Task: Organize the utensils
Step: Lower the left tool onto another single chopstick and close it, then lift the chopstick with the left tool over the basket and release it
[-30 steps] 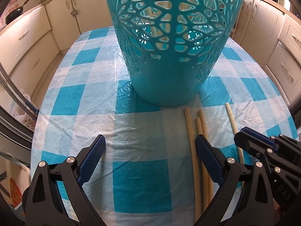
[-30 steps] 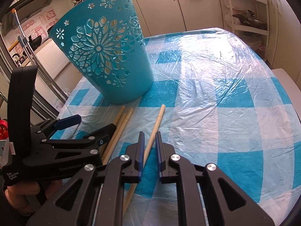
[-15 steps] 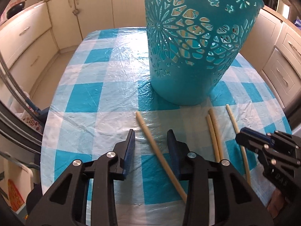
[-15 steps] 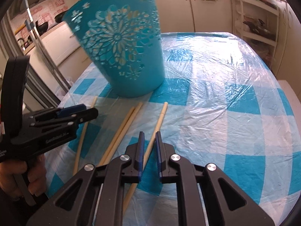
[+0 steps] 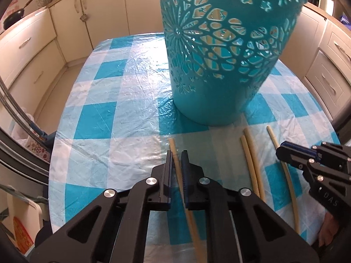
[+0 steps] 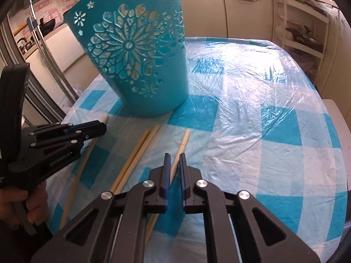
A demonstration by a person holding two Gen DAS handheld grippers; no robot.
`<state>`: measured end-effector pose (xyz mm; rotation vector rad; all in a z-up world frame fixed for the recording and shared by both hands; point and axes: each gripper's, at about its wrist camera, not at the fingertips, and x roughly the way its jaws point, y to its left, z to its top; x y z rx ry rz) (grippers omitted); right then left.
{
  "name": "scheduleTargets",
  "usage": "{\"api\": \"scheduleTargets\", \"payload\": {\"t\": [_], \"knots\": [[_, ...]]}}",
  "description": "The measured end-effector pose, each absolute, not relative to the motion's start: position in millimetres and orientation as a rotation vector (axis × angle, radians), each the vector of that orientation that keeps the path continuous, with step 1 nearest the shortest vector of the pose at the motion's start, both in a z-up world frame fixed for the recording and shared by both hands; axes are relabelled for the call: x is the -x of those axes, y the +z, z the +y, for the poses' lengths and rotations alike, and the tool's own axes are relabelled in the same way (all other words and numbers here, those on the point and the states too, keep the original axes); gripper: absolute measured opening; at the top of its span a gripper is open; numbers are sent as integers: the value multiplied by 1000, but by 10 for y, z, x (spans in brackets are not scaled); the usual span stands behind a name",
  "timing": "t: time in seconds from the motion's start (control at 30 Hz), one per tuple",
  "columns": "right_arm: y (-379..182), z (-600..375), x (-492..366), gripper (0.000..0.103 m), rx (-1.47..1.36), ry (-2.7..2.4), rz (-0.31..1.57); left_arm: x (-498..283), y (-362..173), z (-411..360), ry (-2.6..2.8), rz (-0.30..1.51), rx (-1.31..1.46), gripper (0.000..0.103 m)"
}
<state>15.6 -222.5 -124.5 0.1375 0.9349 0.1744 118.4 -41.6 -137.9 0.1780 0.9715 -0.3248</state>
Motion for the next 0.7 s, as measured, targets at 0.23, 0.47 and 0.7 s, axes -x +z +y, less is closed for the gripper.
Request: {"api": "scheduleTargets", "payload": {"t": [0.23, 0.47, 0.7], "knots": [[-1260, -2277, -201, 8, -168, 152, 919, -1223, -1385, -469, -298, 975, -195, 9], [-1264, -2276, -191, 8, -180, 152, 911, -1224, -1381, -506, -297, 962, -203, 7], [-1274, -2337, -194, 8, -225, 166, 903, -1107, -1347, -497, -317, 959, -200, 6]]}}
